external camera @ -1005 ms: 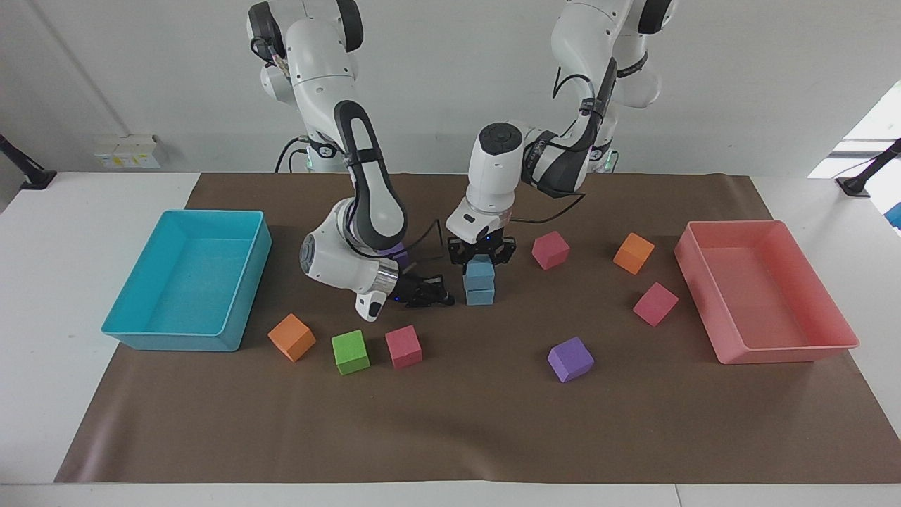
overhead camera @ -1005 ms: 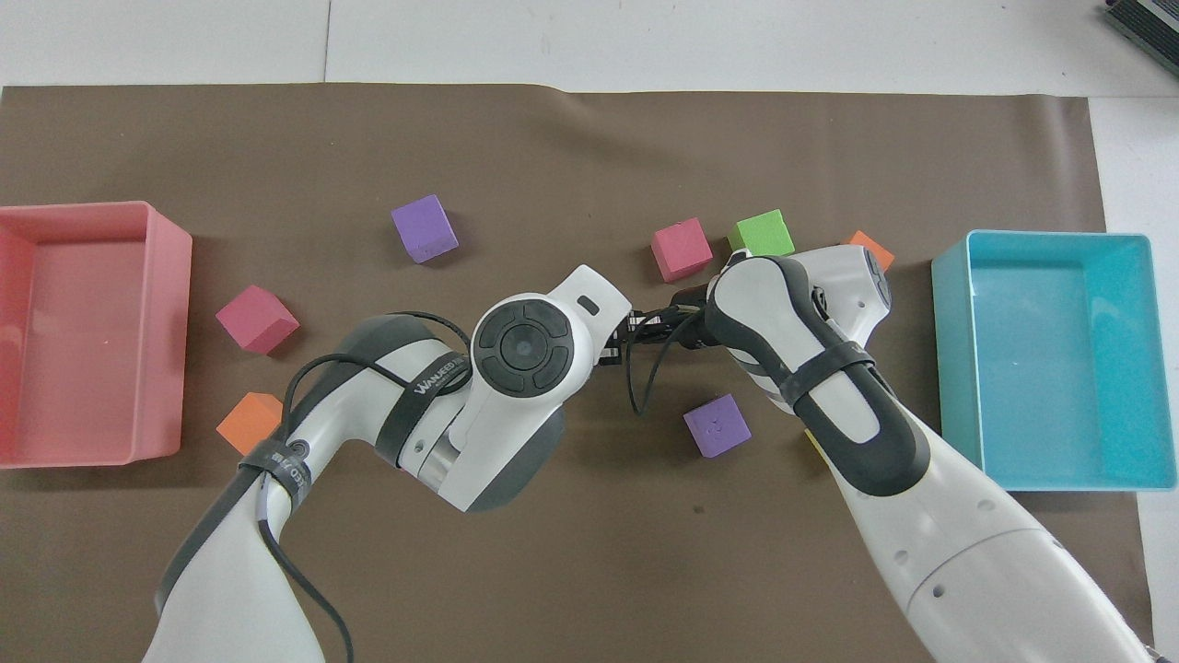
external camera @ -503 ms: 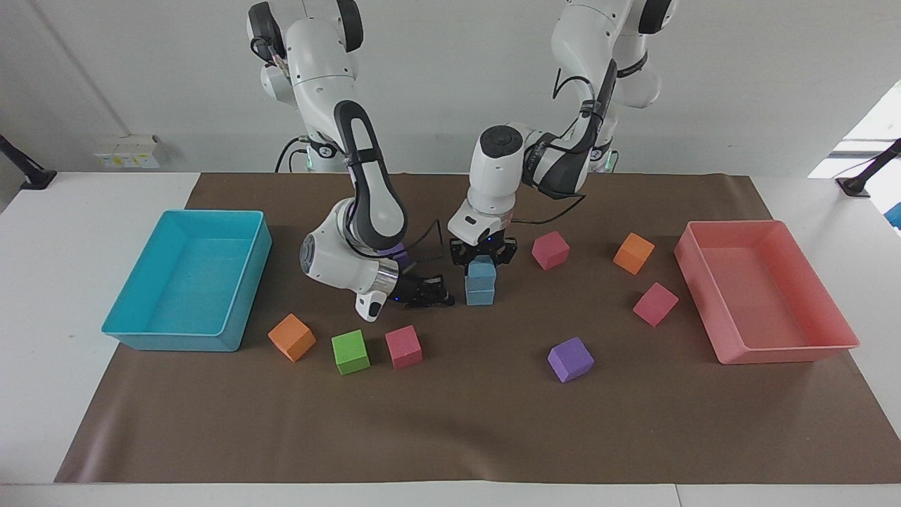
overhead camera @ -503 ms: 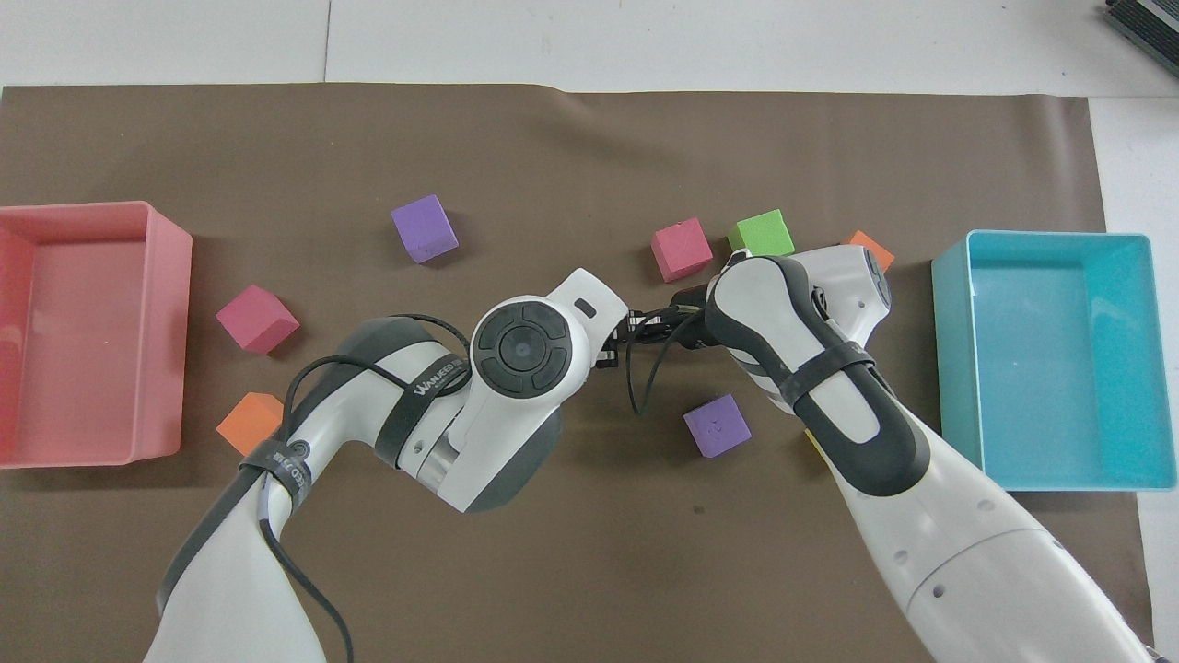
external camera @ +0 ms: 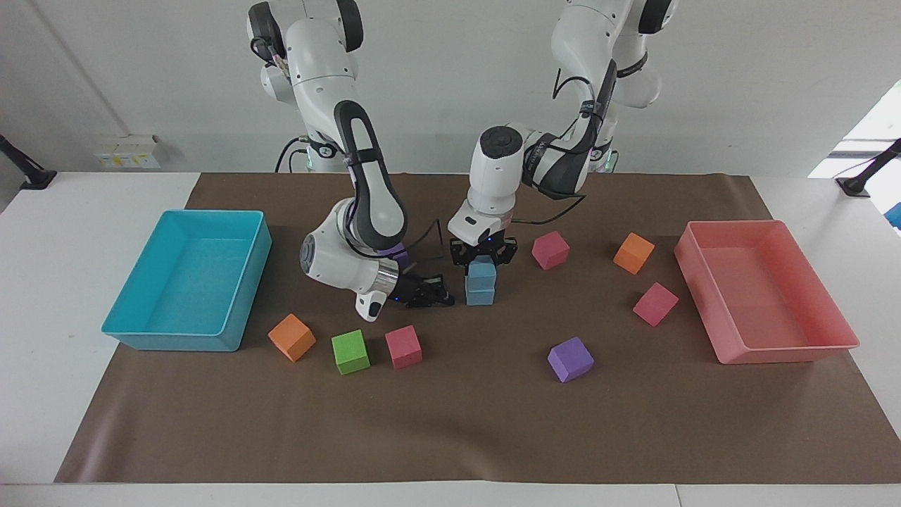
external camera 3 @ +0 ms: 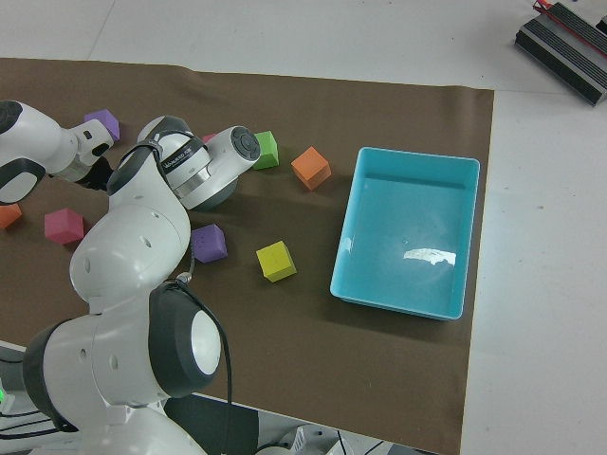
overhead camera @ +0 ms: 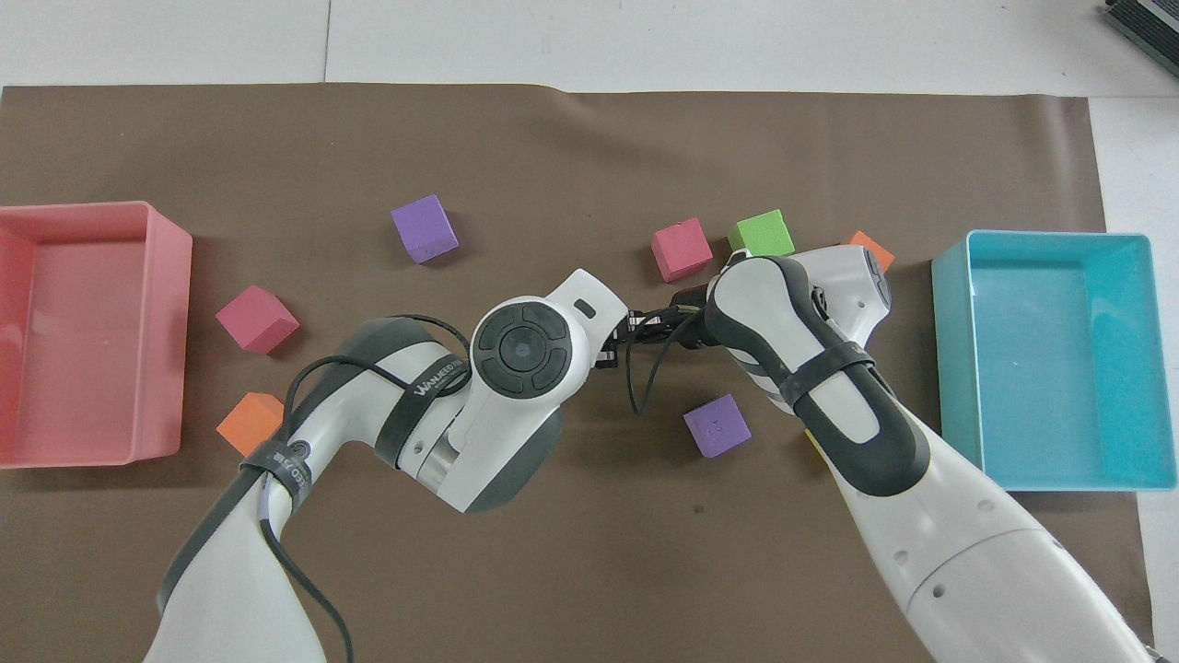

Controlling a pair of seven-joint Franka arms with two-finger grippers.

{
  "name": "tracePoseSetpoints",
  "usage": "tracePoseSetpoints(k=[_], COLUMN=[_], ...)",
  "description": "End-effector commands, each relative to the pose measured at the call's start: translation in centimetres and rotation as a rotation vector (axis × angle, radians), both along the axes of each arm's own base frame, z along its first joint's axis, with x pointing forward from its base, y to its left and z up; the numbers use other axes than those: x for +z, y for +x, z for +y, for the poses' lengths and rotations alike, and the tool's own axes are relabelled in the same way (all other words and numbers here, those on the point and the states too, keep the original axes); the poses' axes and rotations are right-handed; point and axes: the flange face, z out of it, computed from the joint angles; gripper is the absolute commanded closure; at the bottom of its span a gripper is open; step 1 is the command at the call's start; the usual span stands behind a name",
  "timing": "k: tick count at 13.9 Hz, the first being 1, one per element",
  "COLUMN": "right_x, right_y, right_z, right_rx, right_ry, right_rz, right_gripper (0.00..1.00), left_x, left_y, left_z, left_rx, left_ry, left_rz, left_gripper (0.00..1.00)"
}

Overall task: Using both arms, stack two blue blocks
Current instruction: 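Lower the cube onto the first blue cube and open the left gripper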

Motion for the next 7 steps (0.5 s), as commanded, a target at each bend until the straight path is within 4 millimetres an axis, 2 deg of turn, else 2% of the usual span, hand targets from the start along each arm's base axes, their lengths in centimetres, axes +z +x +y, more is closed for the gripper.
tracePoseSetpoints(k=[1, 3, 5, 7], right_x=[0.34, 0.34, 0.34, 0.34], right_y=[-0.2, -0.2, -0.2, -0.2], right_z=[-0.17, -0.17, -0.17, -0.17], right_rx=[0.008, 0.007, 0.007, 0.007], right_ry=[0.0, 0.0, 0.0, 0.0], right_rz=[-0.022, -0.021, -0.021, -0.021], right_gripper=[1.0, 1.0, 1.0, 1.0], left_x=[-0.24, -0.24, -0.19, -0.17], left_y=[-0.14, -0.14, -0.05, -0.04], left_z=[0.12, 0.12, 0.16, 0.15], left_rx=[0.009, 0.009, 0.009, 0.009], left_ry=[0.008, 0.008, 0.005, 0.004], left_rz=[-0.021, -0.021, -0.024, -0.025], left_gripper=[0.57, 0.45, 0.39, 0.38])
